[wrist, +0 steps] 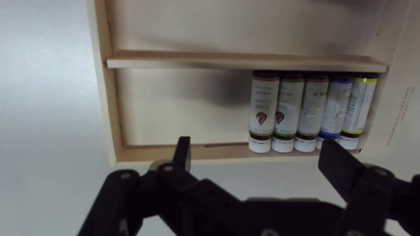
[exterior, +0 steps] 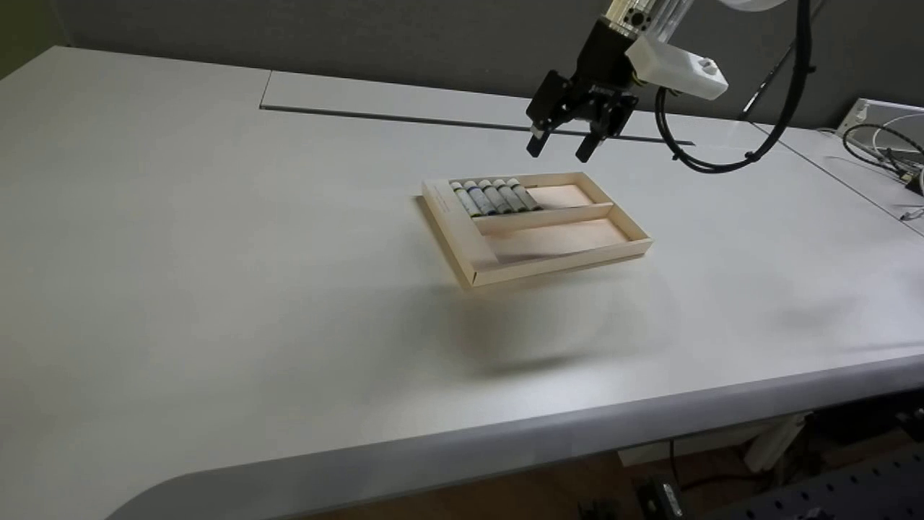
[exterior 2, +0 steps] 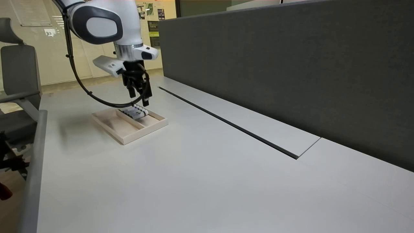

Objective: Take the object from the box and put it on the table

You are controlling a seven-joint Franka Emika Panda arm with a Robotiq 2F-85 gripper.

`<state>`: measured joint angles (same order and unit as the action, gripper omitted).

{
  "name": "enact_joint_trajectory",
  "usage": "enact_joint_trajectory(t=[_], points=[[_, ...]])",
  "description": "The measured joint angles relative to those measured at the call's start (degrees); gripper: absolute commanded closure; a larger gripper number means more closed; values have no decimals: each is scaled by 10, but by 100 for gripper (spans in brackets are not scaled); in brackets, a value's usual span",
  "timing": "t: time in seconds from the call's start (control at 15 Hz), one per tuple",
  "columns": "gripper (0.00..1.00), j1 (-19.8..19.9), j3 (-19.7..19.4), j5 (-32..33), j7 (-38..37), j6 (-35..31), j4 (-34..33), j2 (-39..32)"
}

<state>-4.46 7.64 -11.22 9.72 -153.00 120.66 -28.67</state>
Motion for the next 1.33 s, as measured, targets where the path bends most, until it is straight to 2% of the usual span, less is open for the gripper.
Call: enact_joint_trajectory(t=[1.33], points=[[0,0,6,22,1,0,-32,-72]])
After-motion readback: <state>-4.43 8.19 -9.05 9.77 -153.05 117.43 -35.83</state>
